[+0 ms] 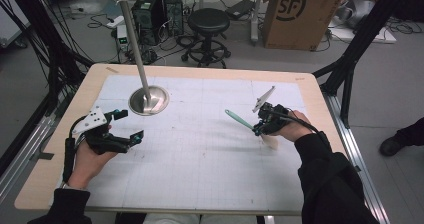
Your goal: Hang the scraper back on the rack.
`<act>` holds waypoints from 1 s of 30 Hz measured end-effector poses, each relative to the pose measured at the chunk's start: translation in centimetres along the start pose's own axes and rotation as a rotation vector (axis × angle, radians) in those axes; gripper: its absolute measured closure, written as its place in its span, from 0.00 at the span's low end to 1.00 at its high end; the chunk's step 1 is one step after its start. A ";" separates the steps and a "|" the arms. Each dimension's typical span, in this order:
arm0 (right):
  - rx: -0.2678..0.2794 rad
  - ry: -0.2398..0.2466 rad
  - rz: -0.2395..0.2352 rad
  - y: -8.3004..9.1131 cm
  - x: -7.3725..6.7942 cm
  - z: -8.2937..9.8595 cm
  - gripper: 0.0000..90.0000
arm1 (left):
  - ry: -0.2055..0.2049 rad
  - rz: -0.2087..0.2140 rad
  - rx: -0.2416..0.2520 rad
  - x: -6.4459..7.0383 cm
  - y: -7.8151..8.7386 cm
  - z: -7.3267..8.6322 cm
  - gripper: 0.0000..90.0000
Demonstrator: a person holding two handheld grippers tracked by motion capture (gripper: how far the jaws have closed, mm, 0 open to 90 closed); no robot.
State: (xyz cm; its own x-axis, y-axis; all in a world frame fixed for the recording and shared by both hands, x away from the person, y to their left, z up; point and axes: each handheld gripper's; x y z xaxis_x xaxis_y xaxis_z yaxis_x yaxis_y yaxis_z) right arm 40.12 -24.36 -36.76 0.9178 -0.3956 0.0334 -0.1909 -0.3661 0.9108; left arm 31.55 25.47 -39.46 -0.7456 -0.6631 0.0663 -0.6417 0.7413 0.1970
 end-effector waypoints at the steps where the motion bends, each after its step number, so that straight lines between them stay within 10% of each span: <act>1: 0.037 -0.010 0.004 0.4 -0.1 0.2 0.90 | 0.001 0.001 0.000 0.0 0.0 0.0 0.02; 30: 0.563 -0.179 0.056 2.1 -2.2 1.0 0.90 | 0.000 -0.004 0.010 -0.1 0.1 -0.1 0.02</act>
State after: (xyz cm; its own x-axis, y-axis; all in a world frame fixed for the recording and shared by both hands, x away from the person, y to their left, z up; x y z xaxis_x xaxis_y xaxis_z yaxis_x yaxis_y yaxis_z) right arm 37.34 -25.07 -35.38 0.8373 -0.5454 -0.0393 -0.4378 -0.7117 0.5494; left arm 31.54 25.57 -39.38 -0.7429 -0.6661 0.0659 -0.6465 0.7396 0.1874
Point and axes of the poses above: each handheld gripper's, and its own axes: y roughly backward along the jaws, z roughly out of its underside, x roughly to its right, and after that the axes turned 1 degree about y, right-handed
